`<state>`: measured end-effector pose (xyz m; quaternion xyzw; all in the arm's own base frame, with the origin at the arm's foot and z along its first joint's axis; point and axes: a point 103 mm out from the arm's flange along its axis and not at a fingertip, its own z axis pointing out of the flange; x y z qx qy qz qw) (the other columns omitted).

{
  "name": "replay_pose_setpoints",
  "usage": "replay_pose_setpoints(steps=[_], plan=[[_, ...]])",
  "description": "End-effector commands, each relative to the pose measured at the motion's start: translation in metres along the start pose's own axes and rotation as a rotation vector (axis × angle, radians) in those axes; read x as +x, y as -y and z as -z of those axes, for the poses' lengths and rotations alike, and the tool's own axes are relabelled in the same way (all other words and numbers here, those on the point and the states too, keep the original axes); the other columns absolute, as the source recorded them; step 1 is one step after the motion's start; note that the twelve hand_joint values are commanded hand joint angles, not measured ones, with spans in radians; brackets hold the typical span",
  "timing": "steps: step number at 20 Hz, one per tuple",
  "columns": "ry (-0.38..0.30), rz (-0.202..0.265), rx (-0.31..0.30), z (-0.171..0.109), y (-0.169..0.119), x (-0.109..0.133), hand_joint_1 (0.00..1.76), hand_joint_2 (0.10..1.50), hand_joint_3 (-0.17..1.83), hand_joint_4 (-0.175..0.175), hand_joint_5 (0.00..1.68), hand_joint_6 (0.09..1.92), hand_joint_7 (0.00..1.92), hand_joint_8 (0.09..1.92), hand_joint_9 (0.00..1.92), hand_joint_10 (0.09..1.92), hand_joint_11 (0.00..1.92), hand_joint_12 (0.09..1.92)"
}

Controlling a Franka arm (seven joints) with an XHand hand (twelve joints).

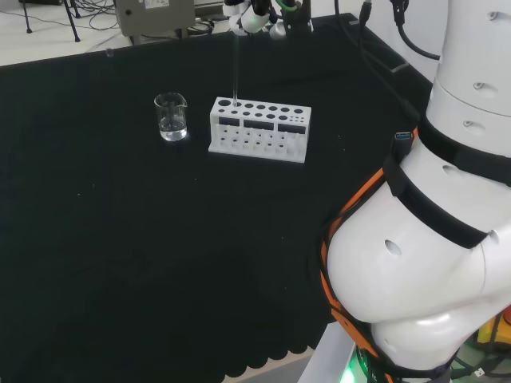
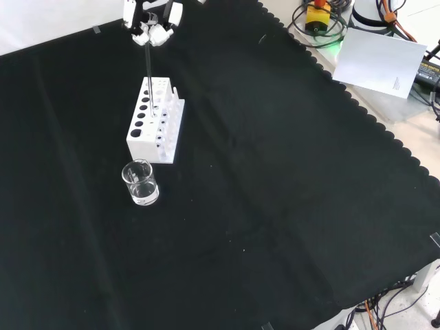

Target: Put the glass rod back on the white test tube rack.

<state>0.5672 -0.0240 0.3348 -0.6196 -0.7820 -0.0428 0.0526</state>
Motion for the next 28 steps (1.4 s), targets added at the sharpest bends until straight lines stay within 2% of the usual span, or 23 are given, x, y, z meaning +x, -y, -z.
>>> replay_pose_setpoints(steps=[1,28], plan=[[-0.004,0.002,-0.001,-0.0013,-0.0002,-0.0001,1.3,0.69,0.76,-0.175,1.07,0.79,1.16,1.21,1.71,0.96,1.75,0.88],[0.0,0.006,0.015,-0.0091,-0.0062,0.0056,1.3,0.69,0.76,-0.175,1.07,0.78,1.16,1.21,1.71,0.96,1.75,0.88]])
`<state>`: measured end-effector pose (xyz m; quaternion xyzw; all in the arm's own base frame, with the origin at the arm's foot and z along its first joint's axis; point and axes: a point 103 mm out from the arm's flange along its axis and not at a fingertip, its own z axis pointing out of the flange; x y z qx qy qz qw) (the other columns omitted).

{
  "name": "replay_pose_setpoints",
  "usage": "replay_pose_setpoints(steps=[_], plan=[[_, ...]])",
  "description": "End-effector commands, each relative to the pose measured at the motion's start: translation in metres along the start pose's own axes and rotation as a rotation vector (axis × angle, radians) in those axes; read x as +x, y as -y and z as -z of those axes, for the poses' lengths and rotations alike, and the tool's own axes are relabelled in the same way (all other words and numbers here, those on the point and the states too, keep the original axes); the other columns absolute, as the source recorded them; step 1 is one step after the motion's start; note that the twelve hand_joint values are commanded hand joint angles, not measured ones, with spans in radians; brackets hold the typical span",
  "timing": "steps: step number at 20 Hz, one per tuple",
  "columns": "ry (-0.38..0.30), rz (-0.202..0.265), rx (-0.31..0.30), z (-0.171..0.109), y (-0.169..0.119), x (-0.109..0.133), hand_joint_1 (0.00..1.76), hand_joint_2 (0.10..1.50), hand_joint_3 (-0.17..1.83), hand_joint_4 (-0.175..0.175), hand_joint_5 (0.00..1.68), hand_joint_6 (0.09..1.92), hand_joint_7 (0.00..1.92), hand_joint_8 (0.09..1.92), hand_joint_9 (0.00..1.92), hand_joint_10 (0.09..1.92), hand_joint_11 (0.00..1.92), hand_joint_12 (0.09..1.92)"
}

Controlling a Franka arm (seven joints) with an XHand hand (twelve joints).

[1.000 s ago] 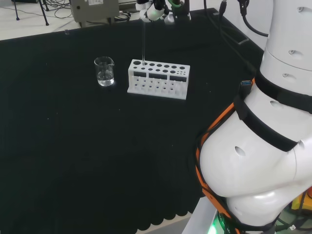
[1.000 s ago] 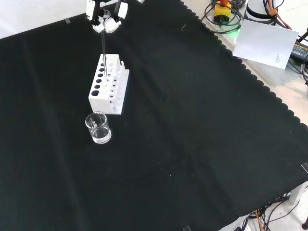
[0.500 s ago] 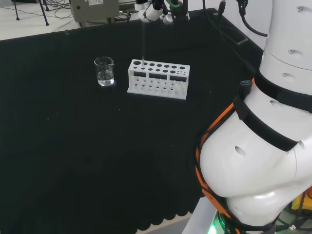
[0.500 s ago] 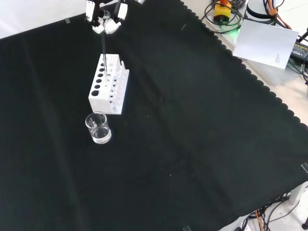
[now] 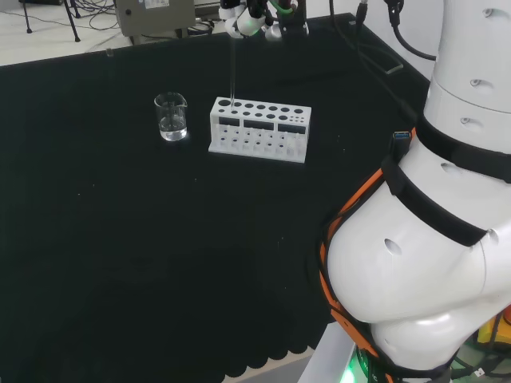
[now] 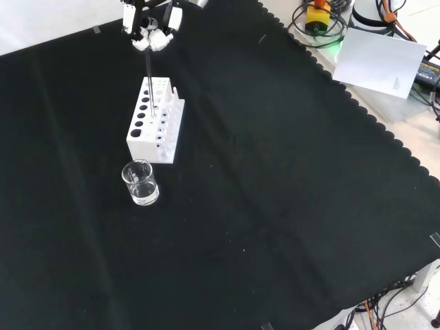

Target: Put the glass rod back on the white test tube rack.

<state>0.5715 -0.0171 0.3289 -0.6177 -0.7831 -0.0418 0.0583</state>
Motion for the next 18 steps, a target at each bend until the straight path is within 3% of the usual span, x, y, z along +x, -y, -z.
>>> replay_pose_setpoints(steps=[1,18], plan=[[0.01,0.001,0.01,-0.005,-0.001,0.001,1.3,0.69,0.76,-0.175,1.07,0.78,1.16,1.21,1.71,0.96,1.75,0.88],[-0.026,0.008,0.043,-0.026,-0.005,-0.008,1.3,0.69,0.76,-0.175,1.07,0.78,1.16,1.21,1.71,0.96,1.75,0.89]])
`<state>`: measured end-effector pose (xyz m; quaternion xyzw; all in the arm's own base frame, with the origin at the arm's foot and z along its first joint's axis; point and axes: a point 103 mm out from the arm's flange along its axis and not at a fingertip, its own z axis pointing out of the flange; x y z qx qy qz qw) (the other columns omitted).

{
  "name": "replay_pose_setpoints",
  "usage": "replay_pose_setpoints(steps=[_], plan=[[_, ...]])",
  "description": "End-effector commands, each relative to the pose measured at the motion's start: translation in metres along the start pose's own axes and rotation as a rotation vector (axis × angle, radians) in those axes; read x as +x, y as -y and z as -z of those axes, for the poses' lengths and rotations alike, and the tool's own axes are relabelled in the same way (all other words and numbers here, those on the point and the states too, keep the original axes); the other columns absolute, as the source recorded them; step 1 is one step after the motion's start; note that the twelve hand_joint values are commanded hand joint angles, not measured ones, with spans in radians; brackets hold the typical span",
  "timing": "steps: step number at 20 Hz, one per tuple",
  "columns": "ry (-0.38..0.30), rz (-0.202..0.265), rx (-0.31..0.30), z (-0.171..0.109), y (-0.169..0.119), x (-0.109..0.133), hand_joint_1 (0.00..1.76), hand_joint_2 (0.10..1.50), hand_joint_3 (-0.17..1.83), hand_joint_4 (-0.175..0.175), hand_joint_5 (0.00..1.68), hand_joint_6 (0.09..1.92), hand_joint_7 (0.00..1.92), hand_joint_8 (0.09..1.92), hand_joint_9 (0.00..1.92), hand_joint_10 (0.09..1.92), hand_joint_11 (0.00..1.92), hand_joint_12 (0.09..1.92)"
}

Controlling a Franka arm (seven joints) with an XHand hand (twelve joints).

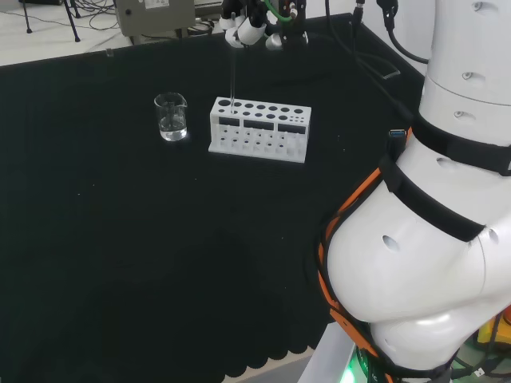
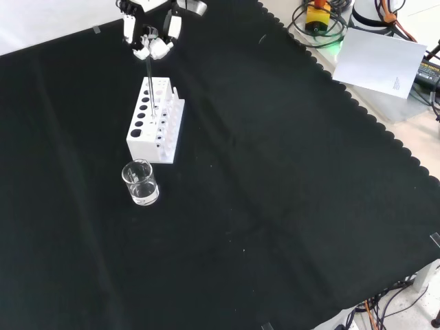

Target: Put the glass rod back on the white test tube rack.

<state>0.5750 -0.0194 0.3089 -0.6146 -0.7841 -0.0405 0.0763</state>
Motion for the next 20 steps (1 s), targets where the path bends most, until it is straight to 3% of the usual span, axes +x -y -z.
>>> replay_pose_setpoints(steps=[1,13,20], plan=[[0.001,0.003,0.019,-0.008,-0.002,-0.003,1.3,0.69,0.76,-0.175,1.07,0.78,1.16,1.21,1.71,0.96,1.75,0.89],[0.0,-0.002,-0.006,0.01,-0.003,-0.007,1.3,0.69,0.76,-0.175,1.08,0.78,1.16,1.21,1.71,0.96,1.75,0.89],[0.002,-0.007,0.0,0.002,-0.001,-0.009,1.3,0.69,0.77,-0.175,1.08,0.78,1.16,1.21,1.71,0.96,1.75,0.89]])
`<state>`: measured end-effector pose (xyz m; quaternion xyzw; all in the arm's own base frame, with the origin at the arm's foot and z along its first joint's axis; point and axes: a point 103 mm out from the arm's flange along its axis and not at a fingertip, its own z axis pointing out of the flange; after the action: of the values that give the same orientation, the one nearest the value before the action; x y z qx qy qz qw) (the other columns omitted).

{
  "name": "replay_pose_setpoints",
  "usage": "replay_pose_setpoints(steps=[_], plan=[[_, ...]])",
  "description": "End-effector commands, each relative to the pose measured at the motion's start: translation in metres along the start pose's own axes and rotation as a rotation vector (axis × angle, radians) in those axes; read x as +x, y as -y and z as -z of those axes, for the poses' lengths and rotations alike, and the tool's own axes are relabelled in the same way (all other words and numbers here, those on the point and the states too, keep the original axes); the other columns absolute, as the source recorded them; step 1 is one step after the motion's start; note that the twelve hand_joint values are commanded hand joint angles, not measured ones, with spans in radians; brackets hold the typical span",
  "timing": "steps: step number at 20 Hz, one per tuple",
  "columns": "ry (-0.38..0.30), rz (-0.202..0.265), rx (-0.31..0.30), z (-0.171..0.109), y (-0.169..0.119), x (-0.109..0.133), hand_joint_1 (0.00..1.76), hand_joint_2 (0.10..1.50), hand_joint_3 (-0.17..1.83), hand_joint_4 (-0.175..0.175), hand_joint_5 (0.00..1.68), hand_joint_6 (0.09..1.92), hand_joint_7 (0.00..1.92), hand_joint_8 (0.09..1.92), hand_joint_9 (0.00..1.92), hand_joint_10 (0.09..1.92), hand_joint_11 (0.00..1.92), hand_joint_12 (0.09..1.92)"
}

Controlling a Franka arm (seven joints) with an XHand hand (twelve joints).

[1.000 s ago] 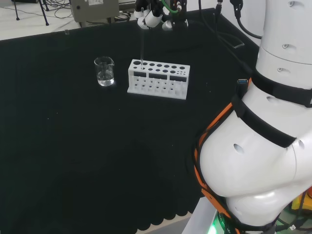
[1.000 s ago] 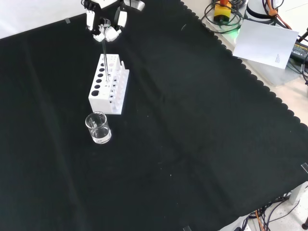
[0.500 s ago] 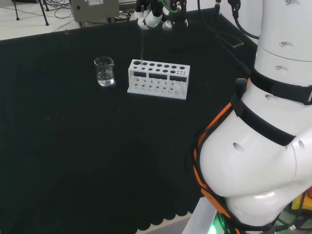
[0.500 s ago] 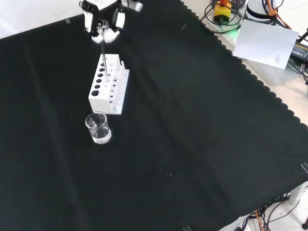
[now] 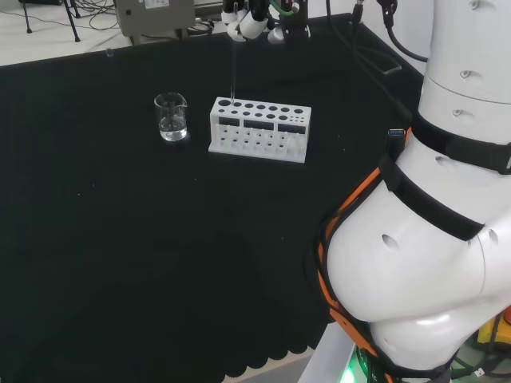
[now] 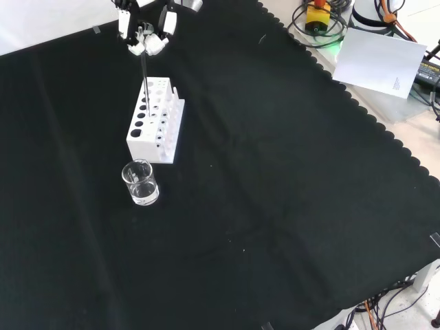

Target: Put the glass rod back on the white test tube rack.

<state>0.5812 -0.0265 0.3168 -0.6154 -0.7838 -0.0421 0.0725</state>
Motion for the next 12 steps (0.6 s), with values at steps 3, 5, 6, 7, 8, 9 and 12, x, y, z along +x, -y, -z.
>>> replay_pose_setpoints(steps=[3,5,6,7,8,9,12], plan=[[-0.003,-0.006,0.01,-0.0083,0.0031,-0.0023,1.3,0.69,0.77,-0.175,1.08,0.78,1.16,1.21,1.71,0.96,1.75,0.89],[-0.001,-0.007,0.012,-0.0096,0.0026,-0.002,1.3,0.69,0.77,-0.175,1.08,0.78,1.16,1.21,1.71,0.96,1.75,0.89],[0.0,-0.008,0.013,-0.0099,0.0025,-0.002,1.3,0.69,0.77,-0.175,1.08,0.78,1.16,1.21,1.71,0.96,1.75,0.89],[0.004,-0.008,0.015,-0.0105,0.0021,-0.0015,1.3,0.69,0.77,-0.175,1.08,0.78,1.16,1.21,1.71,0.96,1.75,0.89],[0.006,-0.008,0.017,-0.0121,0.0015,-0.0004,1.3,0.69,0.77,-0.175,1.08,0.78,1.16,1.21,1.71,0.96,1.75,0.89],[0.003,-0.008,0.015,-0.0126,0.0015,-0.0005,1.3,0.69,0.77,-0.175,1.08,0.78,1.16,1.21,1.71,0.96,1.75,0.89],[0.003,-0.016,0.013,-0.0136,0.001,0.0002,1.3,0.69,0.77,-0.175,1.08,0.78,1.16,1.21,1.71,0.96,1.75,0.89]])
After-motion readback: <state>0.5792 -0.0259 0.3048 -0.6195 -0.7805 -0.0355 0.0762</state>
